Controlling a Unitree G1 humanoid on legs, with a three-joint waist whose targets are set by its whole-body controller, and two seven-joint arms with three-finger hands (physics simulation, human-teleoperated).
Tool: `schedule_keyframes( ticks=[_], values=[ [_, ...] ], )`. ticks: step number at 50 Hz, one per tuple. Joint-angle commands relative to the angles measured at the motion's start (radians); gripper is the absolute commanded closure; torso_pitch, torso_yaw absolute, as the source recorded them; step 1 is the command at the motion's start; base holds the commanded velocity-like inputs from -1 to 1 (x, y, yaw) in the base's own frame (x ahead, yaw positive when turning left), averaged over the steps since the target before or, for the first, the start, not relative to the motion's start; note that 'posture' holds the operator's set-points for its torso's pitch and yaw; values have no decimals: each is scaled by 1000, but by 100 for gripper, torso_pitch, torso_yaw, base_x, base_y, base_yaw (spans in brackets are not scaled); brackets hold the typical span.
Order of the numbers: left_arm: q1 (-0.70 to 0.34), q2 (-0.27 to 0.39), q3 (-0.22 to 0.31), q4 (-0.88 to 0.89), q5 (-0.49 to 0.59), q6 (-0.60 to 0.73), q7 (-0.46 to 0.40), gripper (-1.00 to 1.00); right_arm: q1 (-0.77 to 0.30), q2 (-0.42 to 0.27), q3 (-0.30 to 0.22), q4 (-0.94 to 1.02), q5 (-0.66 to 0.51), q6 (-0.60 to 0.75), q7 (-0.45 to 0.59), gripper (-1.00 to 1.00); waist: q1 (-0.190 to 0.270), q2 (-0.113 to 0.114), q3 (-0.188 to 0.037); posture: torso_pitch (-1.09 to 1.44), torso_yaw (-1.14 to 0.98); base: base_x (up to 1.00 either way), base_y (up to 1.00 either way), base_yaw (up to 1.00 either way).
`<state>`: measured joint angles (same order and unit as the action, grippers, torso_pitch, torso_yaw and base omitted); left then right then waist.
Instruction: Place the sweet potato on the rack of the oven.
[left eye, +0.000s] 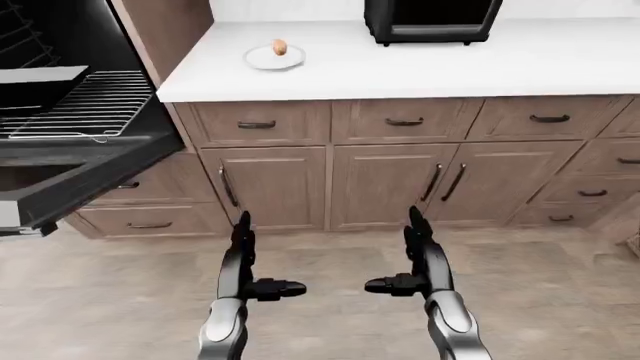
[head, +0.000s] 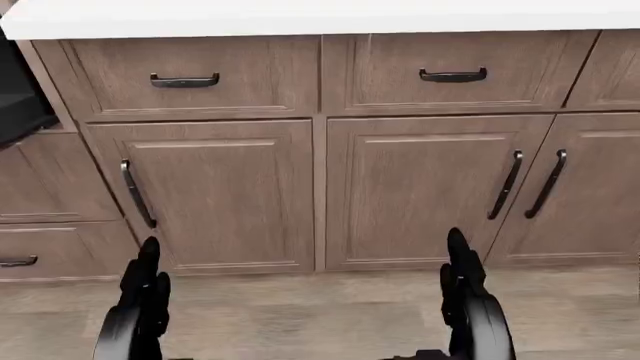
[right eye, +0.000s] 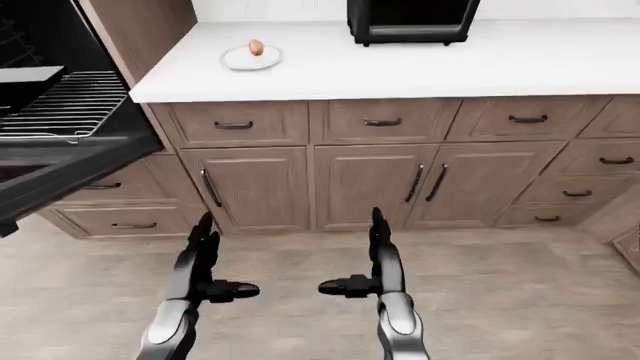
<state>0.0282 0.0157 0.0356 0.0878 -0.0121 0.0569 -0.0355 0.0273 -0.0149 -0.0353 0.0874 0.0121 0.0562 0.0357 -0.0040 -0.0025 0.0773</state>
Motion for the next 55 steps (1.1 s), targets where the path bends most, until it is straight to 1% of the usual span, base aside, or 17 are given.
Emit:
schedule_keyframes(
  ticks=[1, 3, 4, 5, 7, 8, 14, 19, 25, 31, 35, 37, 40, 47, 49, 51, 55],
  values=[
    [-45, 6, 4, -55, -5, -70, -4, -100, -42, -9, -8, -56, -5, -71, -7, -100, -2, -8, -1, 0, 0, 0, 0, 0],
    [-43, 7, 4, -59, -3, -71, -5, -100, -41, -8, -7, -52, -7, -75, -5, -100, 7, -1, -62, 0, 0, 0, 0, 0],
    [-43, 7, 5, -64, -3, -69, -4, -100, -42, -9, -6, -55, -7, -72, -5, -100, 6, -1, -53, 0, 0, 0, 0, 0],
    [-45, 6, 5, -62, -4, -68, -4, -100, -42, -9, -6, -56, -7, -70, -4, -100, 6, -6, -17, 0, 0, 0, 0, 0],
    [-44, 5, 4, -68, -2, -62, -2, -100, -45, -9, -7, -56, -7, -68, -4, -100, 7, -8, -69, 0, 0, 0, 0, 0],
    [-43, 6, 5, -72, -4, -60, -3, -100, -41, -9, -7, -65, -7, -63, -4, -100, 7, -8, -75, 0, 0, 0, 0, 0],
    [-47, 6, 9, -70, -11, -60, -2, -100, -38, -9, -7, -85, -15, -56, -11, -100, 8, -5, -79, 0, 0, 0, 0, 0],
    [-162, 18, 39, 23, -43, -48, 37, -100, -120, -14, -13, -75, -25, 3, -35, -100, 10, -5, -88, 0, 0, 0, 0, 0],
    [-240, 44, 53, -3, -73, 32, 54, -100, -191, -25, -27, -82, -9, 86, -40, -100, 7, -4, -99, 0, 0, 0, 0, 0],
    [-389, 100, 95, -52, -118, 185, 74, -100, -379, -63, -48, -117, 5, 277, -86, -100, 7, 0, -100, 0, 0, 0, 0, 0],
    [-482, 139, 106, -38, -109, 269, 80, -100, -442, -85, -42, -129, -4, 344, -60, -100, 7, 1, -94, 0, 0, 0, 0, 0],
    [-527, 159, 106, -51, -102, 324, 82, -100, -488, -111, -31, -159, -64, 385, -67, -100, 7, 1, -95, 0, 0, 0, 0, 0],
    [-592, 178, 121, -59, -125, 363, 69, -100, -572, -110, -59, -219, -14, 519, -31, -100, 7, 1, -93, 0, 0, 0, 0, 0],
    [-682, 225, 129, -84, -139, 466, 81, -100, -645, -141, -74, -281, 29, 612, -36, -100, 8, 3, -83, 0, 0, 0, 0, 0],
    [-733, 246, 134, -75, -136, 503, 78, -100, -692, -173, -71, -306, 11, 662, -41, -100, 8, 3, -81, 0, 0, 0, 0, 0],
    [-786, 269, 128, -72, -126, 525, 64, -100, -744, -181, -97, -329, 38, 718, -39, -100, 8, 2, -80, 0, 0, 0, 0, 0],
    [-837, 292, 144, -87, -130, 584, 56, -100, -820, -191, -101, -328, 71, 775, -56, -100, 9, 3, -71, 0, 0, 0, 0, 0]
  ],
)
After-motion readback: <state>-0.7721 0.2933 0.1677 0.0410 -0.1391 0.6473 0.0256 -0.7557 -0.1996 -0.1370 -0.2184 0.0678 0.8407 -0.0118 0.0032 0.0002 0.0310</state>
